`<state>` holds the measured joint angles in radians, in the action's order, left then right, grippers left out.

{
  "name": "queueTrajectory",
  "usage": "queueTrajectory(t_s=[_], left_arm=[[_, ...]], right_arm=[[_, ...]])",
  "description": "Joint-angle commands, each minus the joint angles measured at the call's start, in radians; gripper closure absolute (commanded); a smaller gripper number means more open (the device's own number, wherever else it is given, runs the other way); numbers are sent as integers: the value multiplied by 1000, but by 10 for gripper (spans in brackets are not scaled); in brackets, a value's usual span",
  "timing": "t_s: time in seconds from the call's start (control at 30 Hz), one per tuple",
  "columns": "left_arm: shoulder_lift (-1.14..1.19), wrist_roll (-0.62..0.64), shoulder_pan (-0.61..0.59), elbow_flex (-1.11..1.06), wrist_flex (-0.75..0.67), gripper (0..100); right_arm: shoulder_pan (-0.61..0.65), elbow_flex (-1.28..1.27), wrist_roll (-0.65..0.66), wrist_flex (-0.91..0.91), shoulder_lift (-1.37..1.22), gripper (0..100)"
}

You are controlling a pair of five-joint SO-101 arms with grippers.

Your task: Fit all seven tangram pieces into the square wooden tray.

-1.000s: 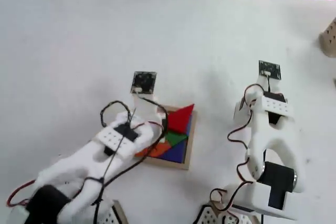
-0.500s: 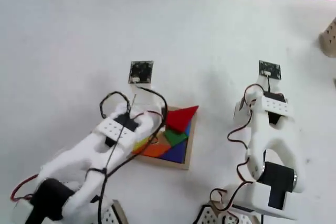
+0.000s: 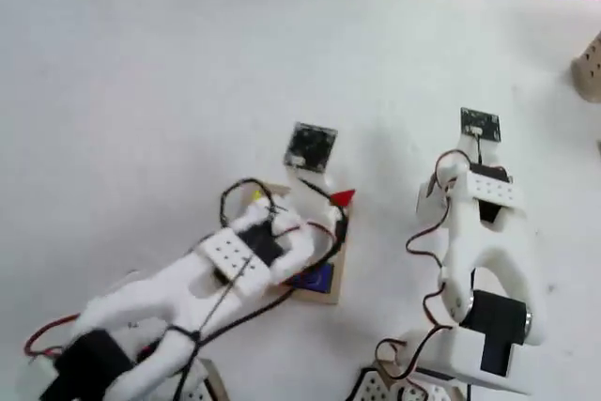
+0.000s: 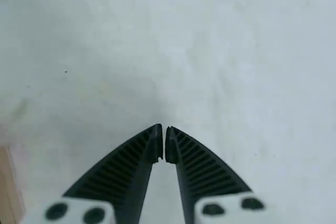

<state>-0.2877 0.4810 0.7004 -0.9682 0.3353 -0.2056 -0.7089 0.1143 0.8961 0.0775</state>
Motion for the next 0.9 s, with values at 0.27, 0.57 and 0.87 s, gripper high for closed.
queueTrajectory(t_s=[0.27,0.57,0.87], left_arm=[[205,-5,19,71,-68,977],[125,-5,16,-6,-17,977],[-173,-5,-31,-115,86,977]], right_arm=[[10,20,-9,-8,4,979],[10,20,-9,-8,4,978],[10,20,-9,-8,4,977]])
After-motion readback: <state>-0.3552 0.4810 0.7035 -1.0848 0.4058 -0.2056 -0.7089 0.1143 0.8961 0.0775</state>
